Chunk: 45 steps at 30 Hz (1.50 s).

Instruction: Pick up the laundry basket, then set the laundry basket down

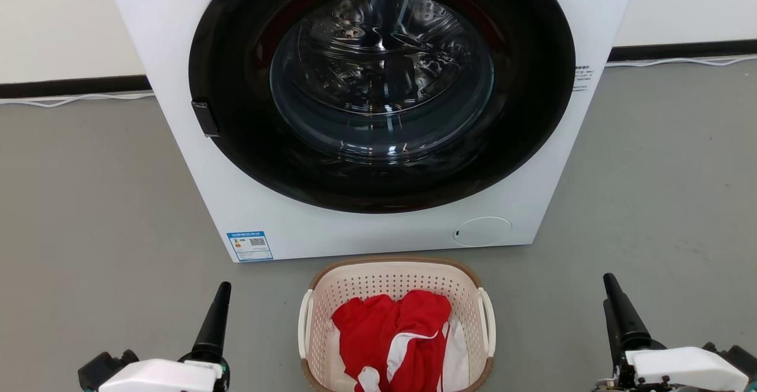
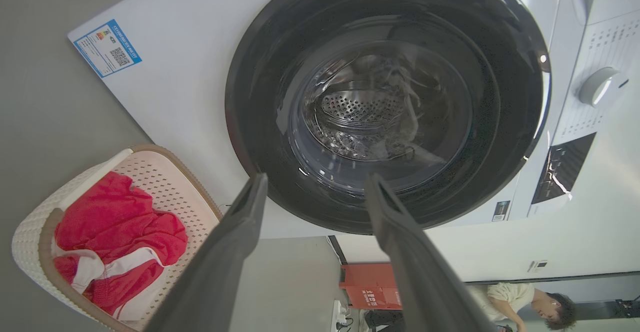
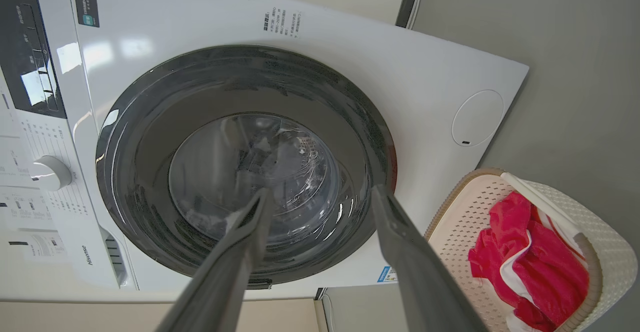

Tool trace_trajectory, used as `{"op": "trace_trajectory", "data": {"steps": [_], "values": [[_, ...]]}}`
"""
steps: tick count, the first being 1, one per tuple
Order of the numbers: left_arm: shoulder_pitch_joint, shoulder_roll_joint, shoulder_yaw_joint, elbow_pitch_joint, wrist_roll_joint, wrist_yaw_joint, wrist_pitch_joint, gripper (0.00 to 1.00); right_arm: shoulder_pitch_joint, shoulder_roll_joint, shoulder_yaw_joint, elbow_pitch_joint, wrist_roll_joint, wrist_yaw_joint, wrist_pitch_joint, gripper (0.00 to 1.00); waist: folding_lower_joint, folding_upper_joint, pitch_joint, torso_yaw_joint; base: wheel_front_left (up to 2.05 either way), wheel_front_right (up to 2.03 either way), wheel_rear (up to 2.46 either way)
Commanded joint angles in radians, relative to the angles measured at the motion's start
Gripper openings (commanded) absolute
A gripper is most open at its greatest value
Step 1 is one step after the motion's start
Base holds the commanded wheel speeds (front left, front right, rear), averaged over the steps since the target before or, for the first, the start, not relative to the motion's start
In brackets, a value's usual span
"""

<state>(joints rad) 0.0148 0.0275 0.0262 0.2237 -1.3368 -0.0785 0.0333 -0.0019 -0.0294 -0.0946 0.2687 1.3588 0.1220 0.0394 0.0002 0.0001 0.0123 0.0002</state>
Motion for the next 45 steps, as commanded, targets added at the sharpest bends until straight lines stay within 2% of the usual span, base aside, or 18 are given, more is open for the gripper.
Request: {"op": "trace_trajectory", "data": {"steps": [1, 7, 14, 45], "values": [[-0.03, 0.007, 0.004, -0.035, 0.021, 0.008, -0.006, 1.0, -0.033, -0.01, 0.006, -0.033, -0.019, 0.002, -0.011, 1.0, -0.0001, -0.0001, 0.0, 0.0, 0.0, 0.0, 0.0], [-0.029, 0.01, -0.02, -0.057, 0.146, 0.032, -0.024, 1.0, -0.03, -0.011, 0.024, -0.06, -0.136, 0.003, -0.029, 1.0, -0.0002, -0.0001, 0.003, 0.0, 0.0, 0.0, 0.0], [-0.029, 0.031, -0.063, -0.077, 0.289, 0.085, -0.047, 1.0, -0.025, -0.012, 0.043, -0.087, -0.257, 0.003, -0.052, 1.0, -0.0002, -0.0001, 0.006, 0.0, 0.0, 0.0, 0.0], [-0.032, 0.137, -0.227, -0.17, 0.666, 0.301, -0.135, 1.0, -0.007, -0.015, 0.086, -0.161, -0.626, 0.005, -0.141, 1.0, -0.0002, -0.0001, 0.001, -0.003, 0.0, 0.0, 0.0]]}}
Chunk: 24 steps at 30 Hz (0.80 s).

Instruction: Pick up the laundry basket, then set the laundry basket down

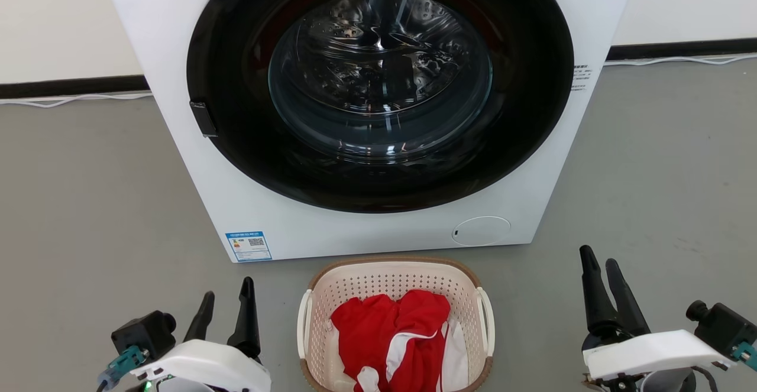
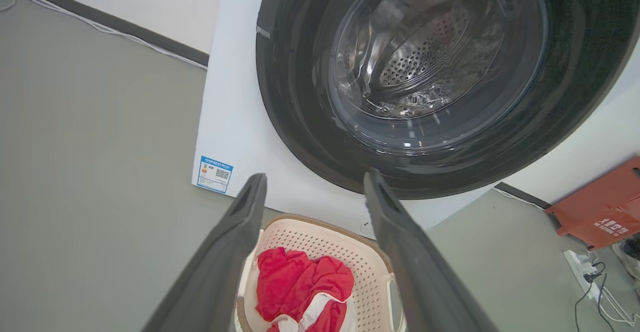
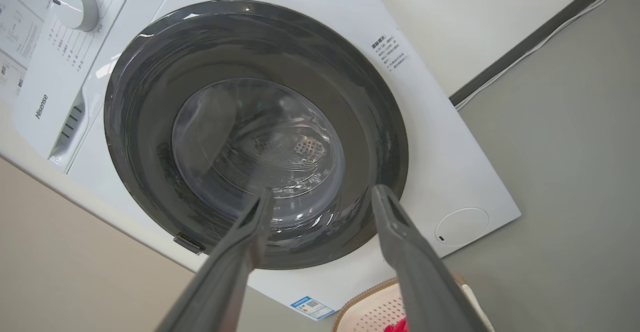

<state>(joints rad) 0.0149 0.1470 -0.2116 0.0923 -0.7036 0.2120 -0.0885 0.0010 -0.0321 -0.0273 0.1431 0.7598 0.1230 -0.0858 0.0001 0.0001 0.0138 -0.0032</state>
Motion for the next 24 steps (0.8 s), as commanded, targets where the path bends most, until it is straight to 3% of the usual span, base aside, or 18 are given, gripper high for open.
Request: {"op": "trace_trajectory", "data": {"steps": [1, 24], "values": [[-0.032, 0.021, 0.005, -0.043, 0.045, 0.018, -0.017, 1.0, -0.009, -0.012, 0.02, -0.037, -0.039, 0.004, -0.019, 1.0, -0.0001, -0.0001, -0.001, 0.0, 0.0, 0.0, 0.0], [-0.038, 0.092, -0.115, -0.129, 0.317, 0.164, -0.084, 1.0, -0.001, -0.015, 0.046, -0.089, -0.323, 0.006, -0.086, 1.0, -0.0001, -0.0001, 0.0, 0.0, 0.0, 0.0, 0.0]]}}
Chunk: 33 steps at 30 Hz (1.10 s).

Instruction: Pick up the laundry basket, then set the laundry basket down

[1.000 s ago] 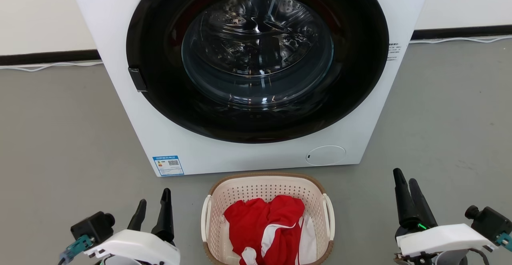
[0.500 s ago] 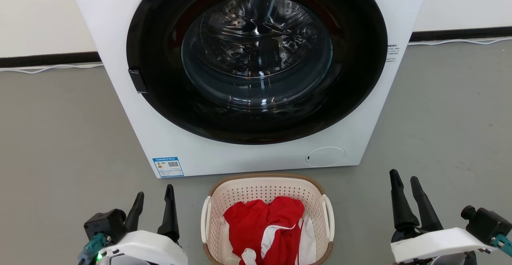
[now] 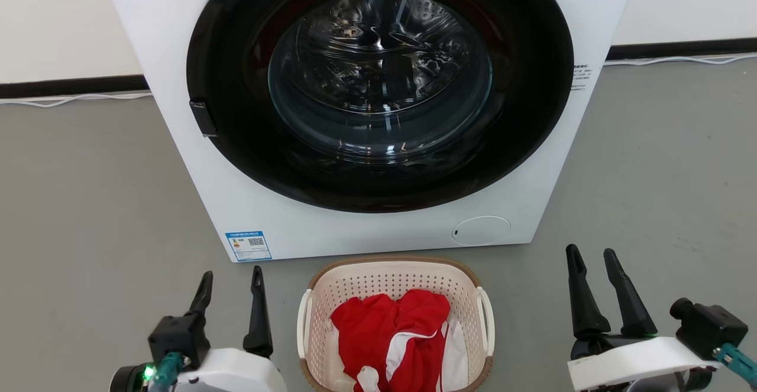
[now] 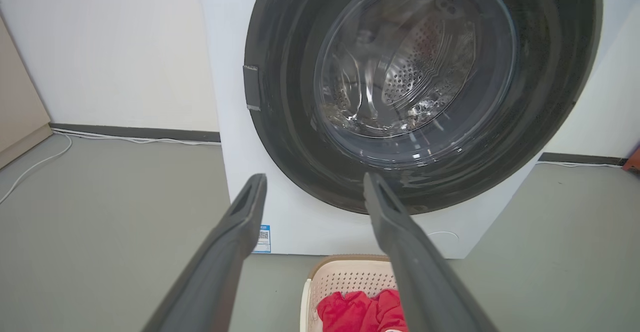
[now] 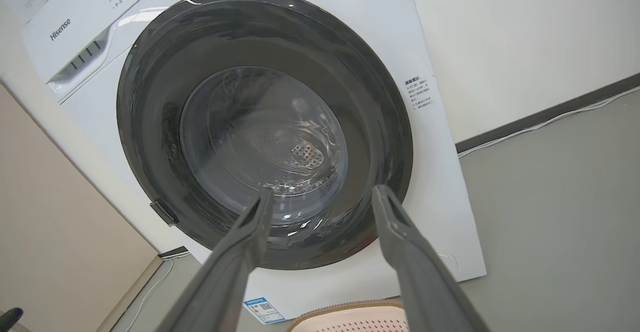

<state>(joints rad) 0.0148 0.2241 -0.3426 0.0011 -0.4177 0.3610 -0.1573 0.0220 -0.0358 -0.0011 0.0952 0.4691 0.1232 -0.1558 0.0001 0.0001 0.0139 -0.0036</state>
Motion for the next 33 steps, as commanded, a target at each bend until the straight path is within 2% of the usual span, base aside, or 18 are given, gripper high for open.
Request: {"op": "trace_trajectory", "data": {"steps": [1, 21, 28, 33], "values": [[-0.037, 0.017, 0.011, -0.04, 0.041, 0.019, -0.018, 1.0, -0.022, -0.011, 0.021, -0.044, -0.044, 0.006, -0.019, 1.0, 0.0, -0.0001, 0.001, 0.0, 0.0, 0.0, 0.0], [-0.017, 0.02, -0.016, -0.082, 0.204, 0.057, -0.074, 1.0, -0.016, -0.013, 0.029, -0.068, -0.269, 0.007, -0.075, 1.0, 0.0, -0.0001, 0.011, 0.001, 0.0, 0.0, 0.0], [0.001, 0.01, -0.005, -0.094, 0.275, 0.053, -0.094, 1.0, -0.013, -0.014, 0.029, -0.069, -0.35, 0.007, -0.096, 1.0, 0.0, -0.0001, 0.014, 0.0, 0.0, 0.0, 0.0], [0.022, -0.013, 0.022, -0.092, 0.292, 0.028, -0.104, 1.0, -0.009, -0.014, 0.027, -0.068, -0.388, 0.008, -0.106, 1.0, 0.0, -0.0001, 0.011, 0.0, 0.0, 0.0, 0.0]]}}
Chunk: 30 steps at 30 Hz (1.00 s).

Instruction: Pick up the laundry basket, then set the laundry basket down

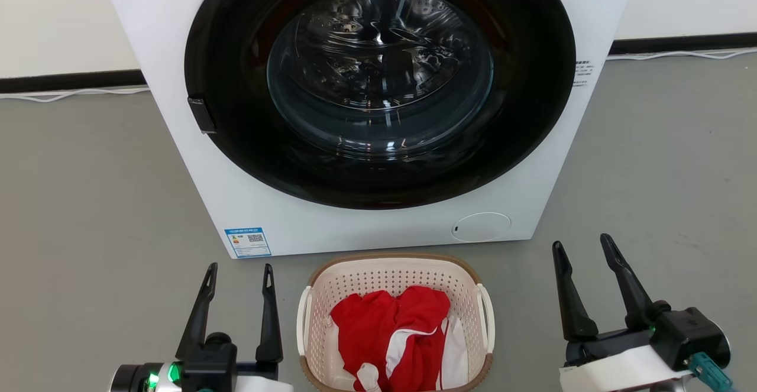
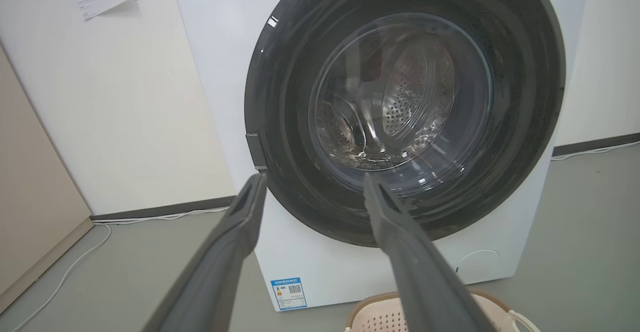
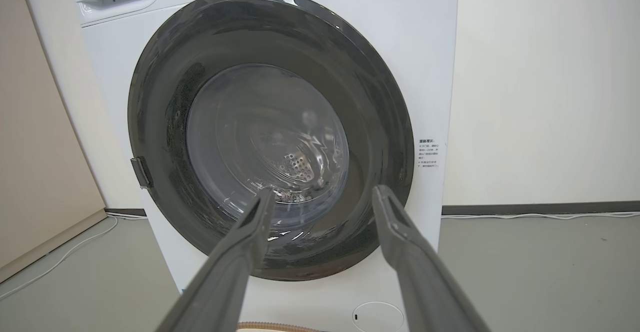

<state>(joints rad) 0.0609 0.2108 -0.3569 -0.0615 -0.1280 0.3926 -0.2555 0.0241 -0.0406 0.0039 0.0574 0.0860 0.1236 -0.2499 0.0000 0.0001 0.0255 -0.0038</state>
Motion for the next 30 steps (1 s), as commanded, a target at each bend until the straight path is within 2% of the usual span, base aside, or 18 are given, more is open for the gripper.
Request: {"op": "trace_trajectory", "data": {"steps": [1, 13, 30], "values": [[-0.02, -0.005, 0.044, -0.028, -0.001, -0.011, -0.006, 1.0, -0.01, -0.01, 0.021, -0.029, -0.004, 0.007, -0.012, 1.0, 0.0, -0.0001, -0.001, 0.0, 0.0, 0.0, 0.0], [0.017, -0.055, 0.136, -0.022, 0.0, -0.091, -0.006, 1.0, 0.0, -0.01, 0.005, -0.02, 0.003, 0.007, -0.012, 1.0, 0.0, -0.0001, -0.008, 0.002, 0.0, 0.0, 0.0], [0.02, -0.102, 0.18, -0.022, 0.049, -0.148, -0.006, 1.0, -0.007, -0.01, 0.001, -0.024, 0.006, 0.007, -0.012, 1.0, 0.0, -0.0001, 0.005, -0.001, 0.0, 0.0, 0.0]]}}
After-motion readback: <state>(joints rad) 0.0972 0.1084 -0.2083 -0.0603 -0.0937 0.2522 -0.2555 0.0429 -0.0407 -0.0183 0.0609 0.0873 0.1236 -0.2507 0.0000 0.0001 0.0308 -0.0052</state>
